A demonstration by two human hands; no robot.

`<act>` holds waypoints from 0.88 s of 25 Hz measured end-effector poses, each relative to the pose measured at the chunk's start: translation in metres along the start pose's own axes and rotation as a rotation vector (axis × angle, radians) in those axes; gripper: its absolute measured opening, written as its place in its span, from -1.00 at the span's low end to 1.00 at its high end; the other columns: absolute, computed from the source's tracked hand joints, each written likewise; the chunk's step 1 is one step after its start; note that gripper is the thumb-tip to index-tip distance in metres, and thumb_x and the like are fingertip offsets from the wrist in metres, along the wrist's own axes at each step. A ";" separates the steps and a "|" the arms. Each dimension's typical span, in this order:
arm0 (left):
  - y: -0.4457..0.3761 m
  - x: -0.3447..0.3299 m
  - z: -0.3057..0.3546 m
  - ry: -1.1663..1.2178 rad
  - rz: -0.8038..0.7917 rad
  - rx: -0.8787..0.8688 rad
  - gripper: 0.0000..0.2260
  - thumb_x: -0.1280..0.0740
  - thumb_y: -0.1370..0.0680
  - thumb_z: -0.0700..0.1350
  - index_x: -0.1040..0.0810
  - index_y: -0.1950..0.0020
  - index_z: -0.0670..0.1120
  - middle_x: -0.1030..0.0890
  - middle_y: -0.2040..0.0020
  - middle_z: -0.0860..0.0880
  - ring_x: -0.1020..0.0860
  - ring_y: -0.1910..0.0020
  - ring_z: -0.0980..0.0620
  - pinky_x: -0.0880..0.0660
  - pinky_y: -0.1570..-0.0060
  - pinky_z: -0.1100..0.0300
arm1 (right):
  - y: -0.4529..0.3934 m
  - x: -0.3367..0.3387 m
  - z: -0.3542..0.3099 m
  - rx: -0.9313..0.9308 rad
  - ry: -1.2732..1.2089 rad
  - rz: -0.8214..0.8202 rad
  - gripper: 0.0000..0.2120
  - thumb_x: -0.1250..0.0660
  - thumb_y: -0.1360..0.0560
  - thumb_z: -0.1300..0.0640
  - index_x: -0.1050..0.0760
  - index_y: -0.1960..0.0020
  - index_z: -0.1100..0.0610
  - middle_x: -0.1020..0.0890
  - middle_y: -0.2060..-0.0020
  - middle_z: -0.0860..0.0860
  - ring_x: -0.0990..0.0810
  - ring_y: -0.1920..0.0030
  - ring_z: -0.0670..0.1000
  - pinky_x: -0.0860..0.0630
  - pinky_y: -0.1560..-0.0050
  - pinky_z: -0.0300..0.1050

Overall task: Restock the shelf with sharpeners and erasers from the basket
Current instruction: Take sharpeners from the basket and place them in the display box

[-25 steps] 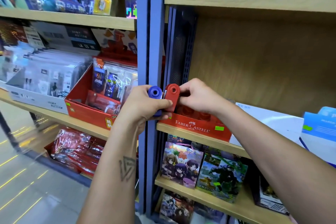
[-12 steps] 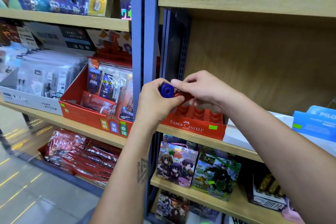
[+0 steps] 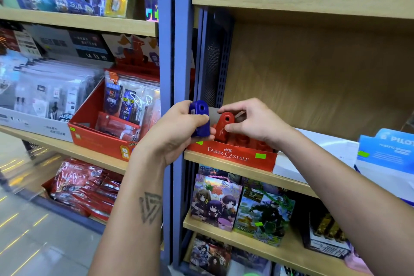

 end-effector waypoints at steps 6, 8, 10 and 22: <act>-0.002 0.005 -0.005 -0.154 0.040 -0.008 -0.75 -0.39 -0.53 -0.37 -0.52 -0.20 -0.31 -0.63 -0.05 -0.34 -0.68 0.00 -0.26 -0.64 0.00 -0.10 | -0.006 -0.004 0.008 0.065 0.117 0.070 -0.61 -0.60 -0.30 0.20 -0.47 0.06 -0.06 -0.63 0.17 -0.08 -0.63 0.19 -0.02 -0.63 0.04 0.09; -0.001 0.008 -0.006 -0.129 0.096 0.005 -0.76 -0.42 -0.50 -0.38 -0.54 -0.16 -0.32 -0.61 -0.08 -0.38 -0.67 -0.01 -0.28 -0.67 0.13 -0.06 | -0.008 -0.004 0.007 0.077 0.136 0.051 -0.64 -0.63 -0.27 0.17 -0.53 0.07 -0.05 -0.65 0.16 -0.08 -0.65 0.18 -0.02 -0.64 0.05 0.10; -0.001 0.010 -0.007 -0.102 0.111 0.022 -0.77 -0.42 -0.50 -0.38 -0.55 -0.15 -0.30 -0.61 -0.09 -0.36 -0.68 0.04 -0.23 -0.67 0.20 -0.07 | -0.007 -0.007 0.005 0.092 0.172 0.029 -0.67 -0.62 -0.30 0.15 -0.57 0.04 -0.04 -0.66 0.12 -0.08 -0.66 0.14 -0.03 -0.64 0.02 0.07; -0.001 -0.001 0.007 -0.317 0.276 -0.333 -0.78 -0.60 -0.34 -0.25 -0.66 0.11 -0.05 -0.71 0.19 -0.04 -0.70 0.17 0.00 -0.65 0.12 0.05 | -0.001 0.018 -0.035 0.069 -0.214 0.078 -0.67 -0.36 -0.54 -0.14 -0.63 -0.01 0.14 -0.70 0.21 0.07 -0.66 0.30 0.02 -0.61 0.23 -0.09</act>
Point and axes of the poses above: each hand's wrist, its own y-axis away from the middle knuckle, its own x-axis out of the back of the hand, z = x × y, the point moved 4 cm from there along -y, towards the middle knuckle
